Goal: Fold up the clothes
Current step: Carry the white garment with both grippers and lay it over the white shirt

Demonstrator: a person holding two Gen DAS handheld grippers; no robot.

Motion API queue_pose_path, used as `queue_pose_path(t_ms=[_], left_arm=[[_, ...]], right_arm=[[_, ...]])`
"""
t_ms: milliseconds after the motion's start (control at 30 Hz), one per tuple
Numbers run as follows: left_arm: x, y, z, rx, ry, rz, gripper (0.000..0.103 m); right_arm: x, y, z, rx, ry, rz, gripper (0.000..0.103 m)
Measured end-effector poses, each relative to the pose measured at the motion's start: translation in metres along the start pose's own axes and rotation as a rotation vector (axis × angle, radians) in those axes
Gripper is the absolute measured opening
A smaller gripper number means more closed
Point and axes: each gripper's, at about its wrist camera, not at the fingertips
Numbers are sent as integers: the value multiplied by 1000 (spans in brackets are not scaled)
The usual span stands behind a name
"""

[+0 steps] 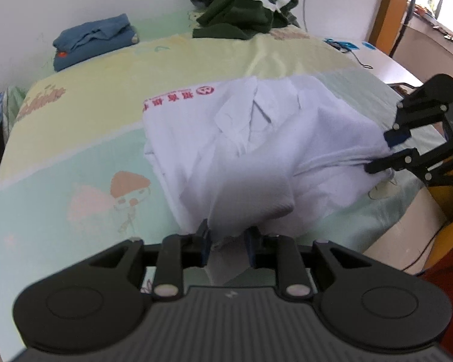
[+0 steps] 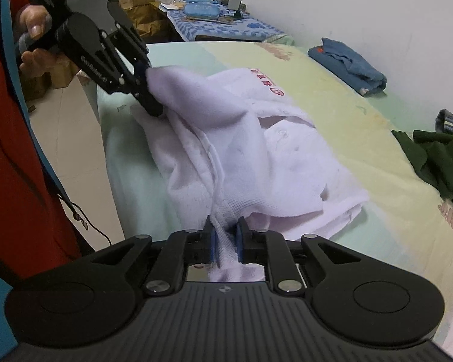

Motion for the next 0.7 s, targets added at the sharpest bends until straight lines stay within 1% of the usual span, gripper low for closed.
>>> queue_pose_path(t_ms=[33, 67, 100, 133, 167, 200, 233, 267, 300, 333, 367, 433, 467, 533, 567, 600, 633, 667, 700], left_arm=[[-5, -1, 0, 8, -14, -3, 22], [-10, -2, 0, 17, -27, -7, 24], [-15, -3, 1, 26, -40, -11, 28], [-22, -2, 1, 28, -53, -12, 29], [-29, -2, 1, 29, -65, -12, 30], [-36, 0, 1, 26, -78, -7, 33], [-42, 3, 2, 25, -86, 10, 41], [-47, 7, 2, 25, -91, 31, 46], [-53, 10, 3, 24, -96, 51, 54], [-55, 15, 3, 23, -99, 76, 54], [-51, 16, 3, 22, -101, 77, 54], [-40, 16, 2, 21, -106, 59, 54], [-35, 16, 2, 20, -108, 49, 54], [-24, 16, 2, 19, -113, 31, 49], [-18, 16, 1, 18, -116, 22, 48], [-12, 16, 1, 18, -118, 13, 48], [-7, 16, 1, 17, -120, 3, 45], [-4, 15, 2, 32, -120, -8, 44], [-3, 13, 4, 52, -119, -21, 44]], right_arm=[[-4, 1, 3, 10, 16, -7, 28], [-8, 2, 5, 20, 31, -15, 31], [-11, 3, 8, 31, 47, -22, 33], [-15, 4, 10, 41, 63, -30, 33], [-21, 6, 19, 104, 83, -30, 33], [-27, 7, 28, 177, 105, -29, 33], [-31, 8, 38, 257, 116, -22, 35], [-34, 10, 46, 329, 102, -4, 35], [-36, 12, 54, 399, 84, 16, 35], [-34, 13, 57, 447, 61, 25, 35], [-31, 15, 61, 491, 36, 33, 35], [-14, 15, 62, 559, -20, -13, 35], [-6, 14, 61, 585, -32, -39, 35], [6, 8, 59, 631, -6, -83, 35], [10, 6, 58, 651, 11, -101, 35], [13, 4, 57, 670, 27, -119, 31], [16, 1, 55, 689, 43, -137, 19], [16, 0, 55, 702, 55, -138, 14], [14, -1, 54, 713, 65, -136, 11]])
Point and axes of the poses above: each gripper's, at about its wrist camera, not at the fingertips, and x roughly the way its jaws point, z to its right, y to its top, and after that the axes turned 14 degrees about -y, right-handed
